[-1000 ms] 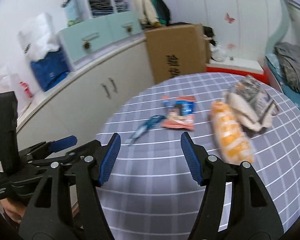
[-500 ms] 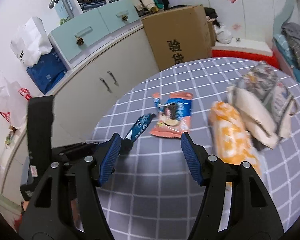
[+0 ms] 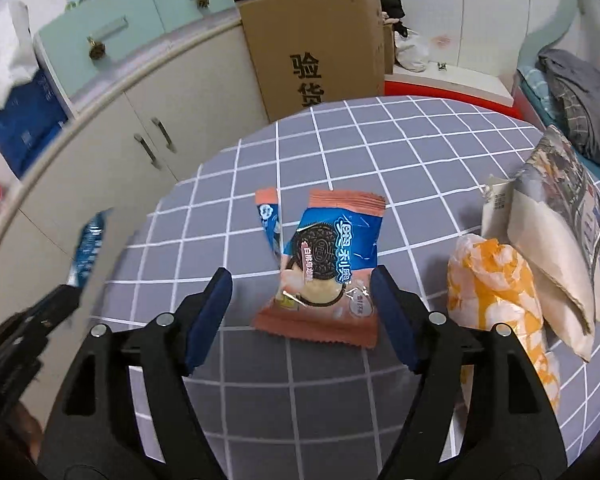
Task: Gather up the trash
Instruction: 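Grasp the blue wrapper strip with the left tool while the right tool grasps the blue-orange cookie pack, then carry both items to the bin and open the left tool over it, then open the right tool to drop the cookie pack into the bin, then move both open tools back over the table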
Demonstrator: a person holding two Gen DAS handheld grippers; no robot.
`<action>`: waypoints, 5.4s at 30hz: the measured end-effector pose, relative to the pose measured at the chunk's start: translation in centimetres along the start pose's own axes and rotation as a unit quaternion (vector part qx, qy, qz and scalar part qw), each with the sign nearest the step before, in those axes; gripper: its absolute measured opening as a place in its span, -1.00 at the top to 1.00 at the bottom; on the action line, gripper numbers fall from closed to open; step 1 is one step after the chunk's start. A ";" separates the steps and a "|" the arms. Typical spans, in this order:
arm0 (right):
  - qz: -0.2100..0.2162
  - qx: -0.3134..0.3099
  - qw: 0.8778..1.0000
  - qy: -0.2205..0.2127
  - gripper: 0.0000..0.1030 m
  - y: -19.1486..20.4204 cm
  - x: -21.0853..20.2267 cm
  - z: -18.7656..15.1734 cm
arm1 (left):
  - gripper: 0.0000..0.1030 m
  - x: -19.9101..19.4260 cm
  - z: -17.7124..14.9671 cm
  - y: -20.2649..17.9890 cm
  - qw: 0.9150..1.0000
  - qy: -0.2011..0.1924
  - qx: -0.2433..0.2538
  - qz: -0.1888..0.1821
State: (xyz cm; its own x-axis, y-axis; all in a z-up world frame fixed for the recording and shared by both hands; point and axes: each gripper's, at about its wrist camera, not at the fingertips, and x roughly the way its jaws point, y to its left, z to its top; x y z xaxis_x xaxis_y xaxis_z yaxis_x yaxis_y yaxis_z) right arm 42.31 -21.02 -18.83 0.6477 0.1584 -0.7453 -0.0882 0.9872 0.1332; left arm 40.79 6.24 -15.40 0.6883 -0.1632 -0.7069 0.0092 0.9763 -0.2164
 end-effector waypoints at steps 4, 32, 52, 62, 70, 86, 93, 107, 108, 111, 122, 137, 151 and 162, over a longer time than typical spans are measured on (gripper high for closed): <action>-0.016 -0.018 1.000 0.008 0.34 0.7 0.5 -0.2 | 0.75 -0.4 -0.5 1.7 1.000 0.003 -0.014 -0.009; 0.221 -0.191 0.956 0.025 0.87 23.7 -6.2 -14.2 | 0.75 -11.0 -12.5 18.3 0.986 -0.020 -0.158 0.056; 0.180 -0.214 0.947 0.157 0.87 28.0 6.8 -24.7 | 0.75 -1.5 -21.5 26.3 0.963 0.113 -0.223 0.102; 0.172 -0.188 0.954 0.161 0.86 26.3 9.0 -24.7 | -0.15 -1.3 -20.8 25.0 0.964 0.097 -0.211 0.129; 0.174 -0.188 0.952 0.166 0.86 26.1 9.0 -24.8 | -0.18 -1.6 -20.8 24.8 0.964 0.103 -0.209 0.130; 0.177 -0.192 0.949 0.175 0.86 27.0 9.4 -25.4 | -0.22 -2.7 -21.0 25.6 0.962 0.102 -0.213 0.138; 0.179 -0.200 0.948 0.173 0.86 28.4 10.3 -25.3 | -0.22 -3.0 -21.9 27.3 0.954 0.103 -0.234 0.155; 0.177 -0.177 0.953 0.172 0.25 29.9 12.3 -23.9 | -0.23 -4.5 -22.1 28.6 0.951 0.094 -0.243 0.167; 0.178 -0.174 0.953 0.171 0.02 29.6 12.2 -24.0 | -0.23 -4.5 -22.1 28.6 0.952 0.094 -0.239 0.167; 0.174 -0.172 0.956 0.161 -0.07 29.2 12.0 -24.2 | -0.23 -4.6 -22.2 28.3 0.953 0.095 -0.233 0.169; 0.184 -0.172 0.956 0.154 -0.07 27.4 9.9 -23.8 | -0.23 -6.0 -21.4 26.8 0.957 0.079 -0.214 0.178; 0.182 -0.218 0.953 0.106 -0.07 27.4 3.8 -22.4 | -0.26 -9.8 -20.3 24.6 0.961 0.040 -0.206 0.178; 0.208 -0.171 0.961 -0.057 -0.14 22.4 -12.3 -14.1 | -0.46 -21.5 -12.9 15.4 0.957 -0.151 -0.189 0.160; 0.066 -0.035 0.987 -0.139 -0.25 0.4 -16.3 -8.2 | -0.47 -11.7 -6.7 -4.8 0.998 -0.045 -0.050 -0.011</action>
State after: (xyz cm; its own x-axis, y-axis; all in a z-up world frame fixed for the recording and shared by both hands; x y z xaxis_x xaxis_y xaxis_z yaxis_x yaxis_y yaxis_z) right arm 25.50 -23.01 -11.98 0.8092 0.2841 -0.5143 -0.2323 0.9587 0.1642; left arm 27.80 2.50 -10.59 0.7511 -0.1656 -0.6391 -0.0450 0.9529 -0.2998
